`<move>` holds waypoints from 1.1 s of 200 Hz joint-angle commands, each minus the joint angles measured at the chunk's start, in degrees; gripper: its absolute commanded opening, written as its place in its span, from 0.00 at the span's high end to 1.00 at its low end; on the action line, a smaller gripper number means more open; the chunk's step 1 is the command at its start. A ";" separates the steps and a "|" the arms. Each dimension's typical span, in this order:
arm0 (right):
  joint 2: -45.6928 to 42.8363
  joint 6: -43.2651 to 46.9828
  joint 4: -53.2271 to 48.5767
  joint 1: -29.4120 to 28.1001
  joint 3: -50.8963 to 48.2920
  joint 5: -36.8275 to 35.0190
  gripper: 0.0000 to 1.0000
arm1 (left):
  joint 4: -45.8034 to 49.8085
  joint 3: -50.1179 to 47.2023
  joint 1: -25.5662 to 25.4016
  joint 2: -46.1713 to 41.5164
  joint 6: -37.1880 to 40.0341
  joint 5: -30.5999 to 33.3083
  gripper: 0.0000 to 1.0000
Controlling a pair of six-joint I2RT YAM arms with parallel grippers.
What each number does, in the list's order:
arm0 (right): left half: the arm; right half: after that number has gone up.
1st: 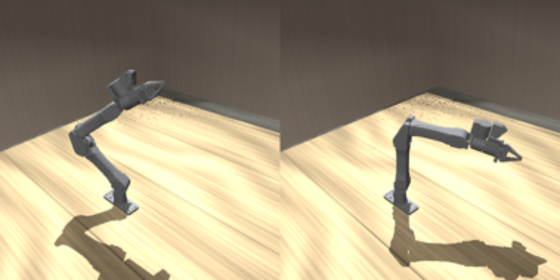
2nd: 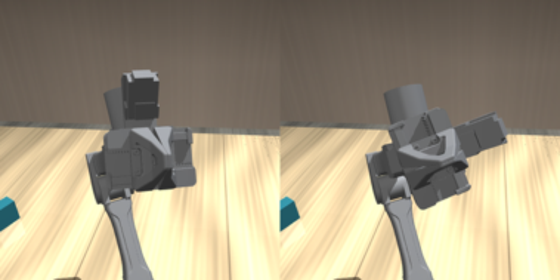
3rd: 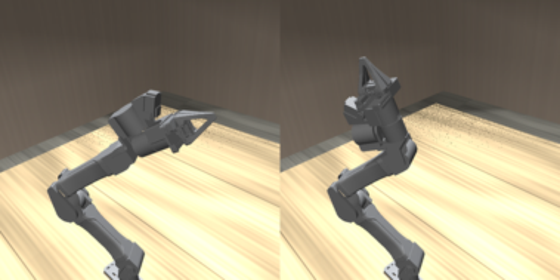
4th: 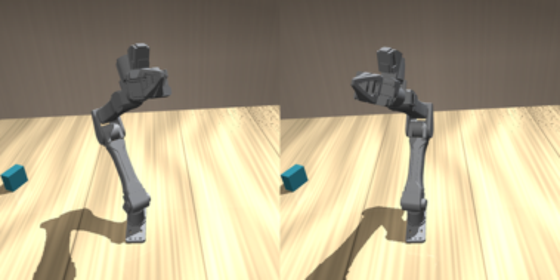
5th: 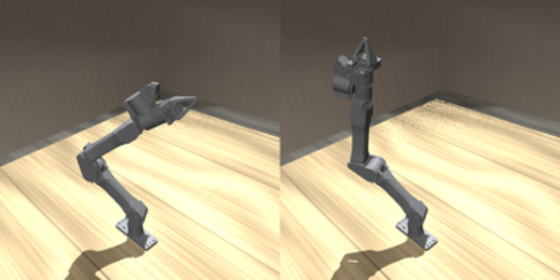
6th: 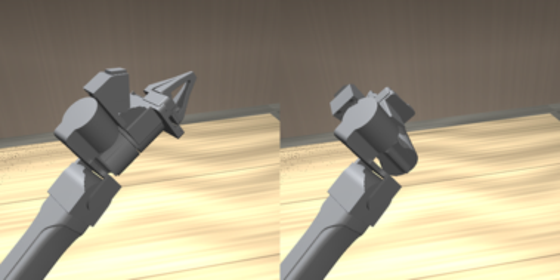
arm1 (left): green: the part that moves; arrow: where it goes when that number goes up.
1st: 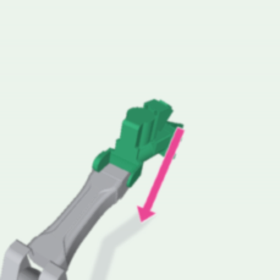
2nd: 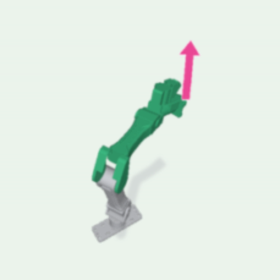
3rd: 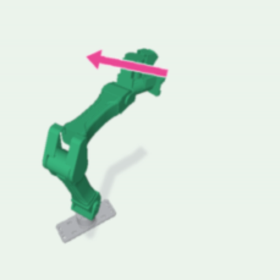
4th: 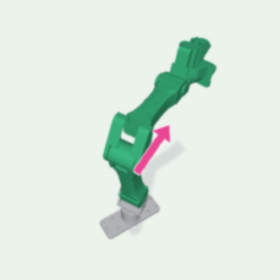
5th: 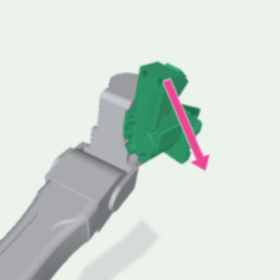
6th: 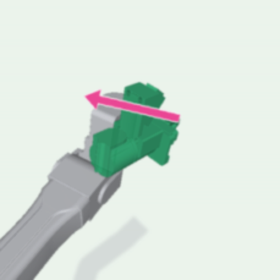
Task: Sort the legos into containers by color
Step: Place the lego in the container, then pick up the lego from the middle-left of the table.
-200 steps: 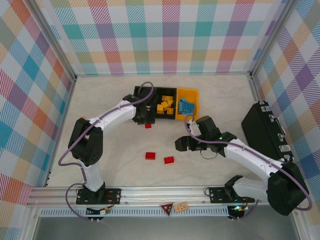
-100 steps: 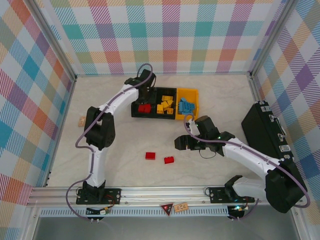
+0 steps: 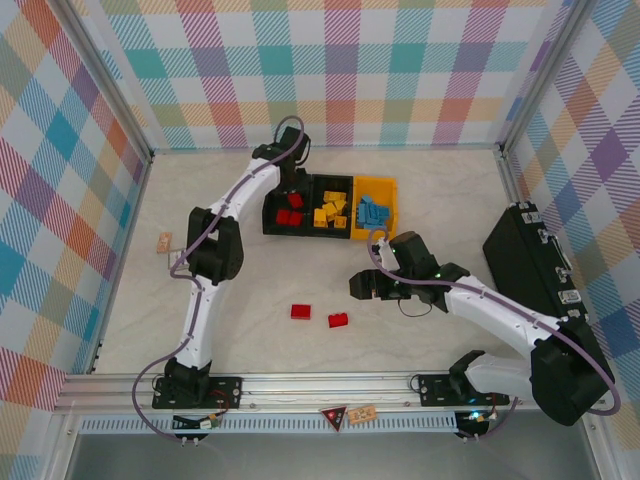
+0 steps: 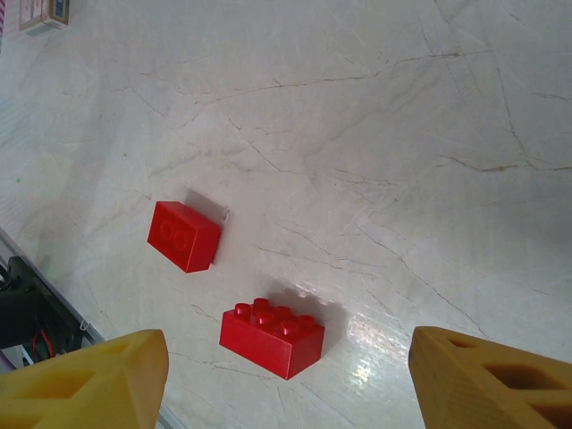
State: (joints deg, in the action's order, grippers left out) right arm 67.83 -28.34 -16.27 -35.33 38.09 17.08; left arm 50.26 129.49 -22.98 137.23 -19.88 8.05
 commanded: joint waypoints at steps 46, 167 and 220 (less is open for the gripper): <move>1.14 -0.64 1.55 -0.46 1.45 -0.03 0.28 | 0.76 -4.95 -0.21 -7.30 0.27 -2.57 0.53; -0.49 4.22 -1.33 -0.53 4.01 0.84 0.28 | -4.62 -42.66 -7.40 -36.43 -1.98 -8.91 0.50; -2.30 8.88 -2.72 -0.64 4.38 4.97 0.28 | -4.61 -56.42 -12.29 -43.61 -8.78 -10.49 0.46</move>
State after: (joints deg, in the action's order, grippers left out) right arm 67.37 -23.16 -17.85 -35.51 40.95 18.46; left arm 45.95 78.22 -33.52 97.82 -24.05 -0.36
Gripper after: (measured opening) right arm 0.717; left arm 0.514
